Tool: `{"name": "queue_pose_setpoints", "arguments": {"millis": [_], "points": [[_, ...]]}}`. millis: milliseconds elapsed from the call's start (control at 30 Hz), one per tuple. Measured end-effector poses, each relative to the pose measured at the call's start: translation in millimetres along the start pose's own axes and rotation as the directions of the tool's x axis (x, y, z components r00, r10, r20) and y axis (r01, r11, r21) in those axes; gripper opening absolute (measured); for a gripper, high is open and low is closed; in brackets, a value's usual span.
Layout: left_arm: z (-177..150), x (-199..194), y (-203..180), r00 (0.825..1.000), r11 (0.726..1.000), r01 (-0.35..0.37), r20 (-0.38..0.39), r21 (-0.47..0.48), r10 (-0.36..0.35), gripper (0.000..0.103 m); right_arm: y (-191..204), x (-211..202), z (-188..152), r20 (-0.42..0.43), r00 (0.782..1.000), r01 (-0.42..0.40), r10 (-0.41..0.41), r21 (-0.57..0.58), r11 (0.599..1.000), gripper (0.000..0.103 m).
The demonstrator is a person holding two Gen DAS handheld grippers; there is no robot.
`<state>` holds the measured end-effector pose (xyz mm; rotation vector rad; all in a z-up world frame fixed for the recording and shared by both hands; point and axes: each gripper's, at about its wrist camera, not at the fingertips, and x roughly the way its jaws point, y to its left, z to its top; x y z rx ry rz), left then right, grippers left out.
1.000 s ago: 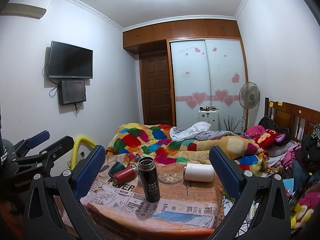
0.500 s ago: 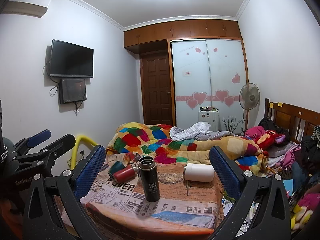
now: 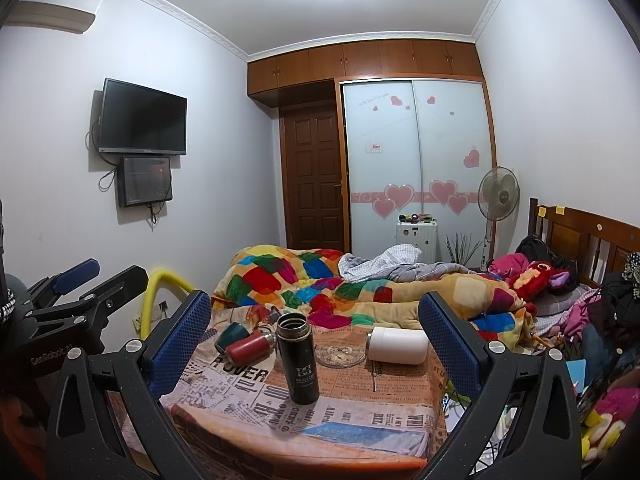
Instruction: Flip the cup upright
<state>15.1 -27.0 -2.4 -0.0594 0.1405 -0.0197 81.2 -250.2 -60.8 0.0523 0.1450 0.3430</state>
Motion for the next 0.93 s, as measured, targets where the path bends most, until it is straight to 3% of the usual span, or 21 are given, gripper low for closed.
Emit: {"name": "queue_pose_setpoints", "arguments": {"millis": [500, 933], "points": [[-6, 5, 1, 1.0, 1.0, 0.012, -0.017, -0.003, -0.012, 0.102, -14, 3, -1, -0.016, 1.0, 0.004, -0.004, -0.002, 1.0, 0.103], [-24, 25, 33, 0.998, 0.998, -0.006, -0.065, -0.063, 0.002, 0.102, -10, 23, -6, -0.063, 0.998, 0.004, -0.007, -0.04, 0.999, 0.103]]}}
